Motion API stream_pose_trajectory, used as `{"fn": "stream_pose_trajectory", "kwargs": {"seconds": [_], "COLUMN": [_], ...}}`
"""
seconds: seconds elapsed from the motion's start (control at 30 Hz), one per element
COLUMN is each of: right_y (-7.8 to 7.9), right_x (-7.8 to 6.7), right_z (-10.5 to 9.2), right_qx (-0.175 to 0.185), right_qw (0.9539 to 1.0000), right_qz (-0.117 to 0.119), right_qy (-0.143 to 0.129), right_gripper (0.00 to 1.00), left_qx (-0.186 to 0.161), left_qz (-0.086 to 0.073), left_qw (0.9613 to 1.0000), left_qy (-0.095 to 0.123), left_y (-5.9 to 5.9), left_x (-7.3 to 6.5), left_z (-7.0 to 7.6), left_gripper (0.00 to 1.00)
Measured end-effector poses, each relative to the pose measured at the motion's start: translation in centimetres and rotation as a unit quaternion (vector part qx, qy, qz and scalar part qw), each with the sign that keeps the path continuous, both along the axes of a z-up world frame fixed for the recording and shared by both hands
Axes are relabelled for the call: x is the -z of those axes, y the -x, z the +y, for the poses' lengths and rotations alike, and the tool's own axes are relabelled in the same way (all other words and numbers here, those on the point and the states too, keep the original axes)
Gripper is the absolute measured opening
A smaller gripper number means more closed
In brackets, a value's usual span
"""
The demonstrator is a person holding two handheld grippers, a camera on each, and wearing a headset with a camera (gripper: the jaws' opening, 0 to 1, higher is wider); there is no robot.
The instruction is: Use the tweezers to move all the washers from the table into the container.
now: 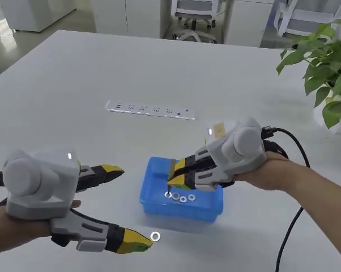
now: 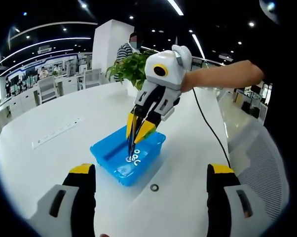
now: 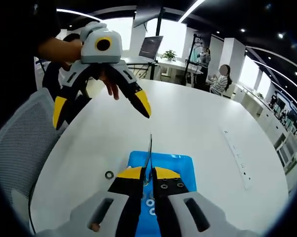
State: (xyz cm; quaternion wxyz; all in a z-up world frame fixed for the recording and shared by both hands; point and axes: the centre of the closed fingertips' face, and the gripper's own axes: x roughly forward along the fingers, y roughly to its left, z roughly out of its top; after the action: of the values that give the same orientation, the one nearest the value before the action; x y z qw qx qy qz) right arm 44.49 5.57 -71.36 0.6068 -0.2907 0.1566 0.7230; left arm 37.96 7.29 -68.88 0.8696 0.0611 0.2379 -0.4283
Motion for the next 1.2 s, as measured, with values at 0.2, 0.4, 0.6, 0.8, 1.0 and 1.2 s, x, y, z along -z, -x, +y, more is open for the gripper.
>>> {"fn": "stream_pose_trajectory", "kwargs": {"seconds": [0.2,0.4,0.6,0.8,1.0,1.2], "right_y": [-0.4,-0.7,-0.9,-0.8,-0.9,-0.8], "right_x": [1.2,2.1,2.9,3.3,3.6,3.5], "right_z": [0.0,-0.1,-0.1,-0.1,0.0,0.0], "right_qx": [-0.001,0.001,0.005,0.004,0.006,0.002], "right_qw": [1.0000,1.0000,0.9999,0.9999,0.9998,0.9999], "right_qz": [0.004,0.007,0.012,0.015,0.019,0.015], "right_qy": [0.004,0.006,0.005,0.005,0.002,0.003], "right_gripper": [0.08,0.08,0.08,0.08,0.08,0.08], "left_qx": [0.000,0.001,0.006,0.013,0.014,0.022], "left_qz": [0.002,0.000,-0.005,-0.004,-0.004,-0.006], "left_qw": [1.0000,1.0000,1.0000,0.9999,0.9999,0.9997], "left_qy": [0.001,0.002,0.000,-0.001,-0.004,-0.008], "left_y": [-0.3,-0.7,-1.4,-2.0,-2.2,-2.7], "left_x": [0.2,0.3,0.5,0.7,0.7,0.4], "left_z": [0.1,0.0,0.0,-0.2,-0.5,-1.0], "left_gripper": [0.99,0.99,0.96,0.93,0.93,0.83]}}
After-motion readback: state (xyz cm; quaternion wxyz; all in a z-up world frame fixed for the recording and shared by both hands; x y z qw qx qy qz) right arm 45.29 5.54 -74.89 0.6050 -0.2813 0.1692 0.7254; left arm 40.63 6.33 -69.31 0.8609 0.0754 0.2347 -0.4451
